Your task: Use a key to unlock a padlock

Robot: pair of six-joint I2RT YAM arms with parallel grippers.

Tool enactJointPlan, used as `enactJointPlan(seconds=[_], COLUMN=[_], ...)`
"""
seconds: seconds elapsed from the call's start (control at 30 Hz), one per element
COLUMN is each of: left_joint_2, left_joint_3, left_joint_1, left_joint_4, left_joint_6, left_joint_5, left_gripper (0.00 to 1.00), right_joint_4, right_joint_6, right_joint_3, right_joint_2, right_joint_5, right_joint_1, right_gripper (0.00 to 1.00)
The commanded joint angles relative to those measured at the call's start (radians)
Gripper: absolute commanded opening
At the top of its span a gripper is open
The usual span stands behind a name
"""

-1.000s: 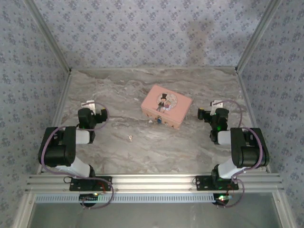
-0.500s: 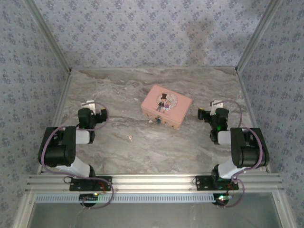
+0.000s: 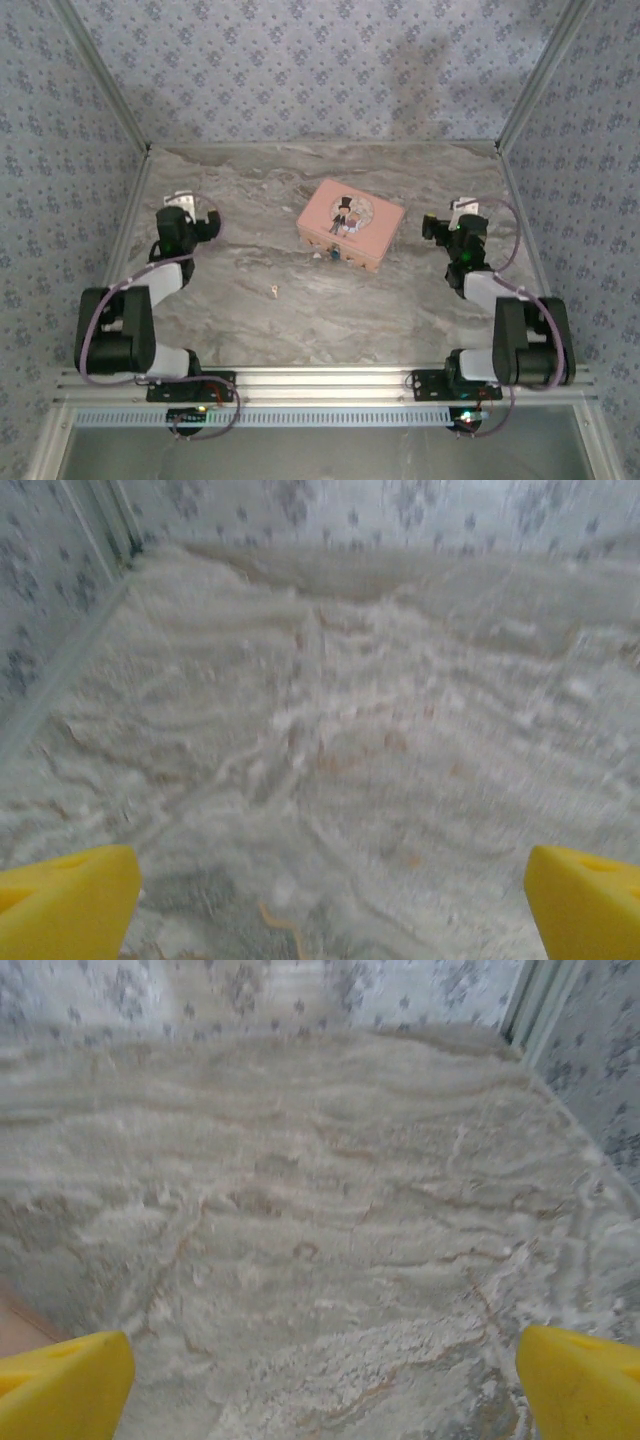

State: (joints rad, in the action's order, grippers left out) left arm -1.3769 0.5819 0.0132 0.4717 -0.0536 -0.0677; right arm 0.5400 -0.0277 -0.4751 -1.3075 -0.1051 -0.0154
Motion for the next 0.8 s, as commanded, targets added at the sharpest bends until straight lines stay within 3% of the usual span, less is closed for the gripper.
enactJointPlan(seconds=[0.0,0.1,0.17,0.37,0.5,0.77], left_joint_2=[0.087,0.080,0.060,0.047,-0.009,-0.205], left_joint_3=[0.091,0.213,0.253,0.261,0.320,0.452], left_joint_1=[0.003,0.013,0.013,-0.020,-0.102,-0.306], left_joint_4=[-0.206,-0.371,-0.402,-0.386,-0.472,-0.465], left_joint_6=[-0.079,-0.199,-0.235,-0.302,-0.289,-0.316], left_joint_5=[0.041,0.166,0.243,0.352,0.416,0.486], left_gripper=[0.98,0.98,0.98,0.96,0.93,0.92], right_joint_4=[-0.209,-0.419,-0.417,-0.536,-0.607,-0.560], right_joint_6=[-0.160,-0.497,-0.508,-0.500,-0.513,-0.582], right_joint_3=[-0.036,-0.071,-0.075,-0.117,-0.133,-0.141], right_joint_2=[0.121,0.208,0.209,0.231,0.214,0.121], right_joint_5=[0.023,0.115,0.258,0.381,0.447,0.477], right_joint_1=[-0.018,-0.076,-0.118,-0.117,-0.074,0.083], right_gripper=[1.00,1.00,1.00,0.98,0.92,0.91])
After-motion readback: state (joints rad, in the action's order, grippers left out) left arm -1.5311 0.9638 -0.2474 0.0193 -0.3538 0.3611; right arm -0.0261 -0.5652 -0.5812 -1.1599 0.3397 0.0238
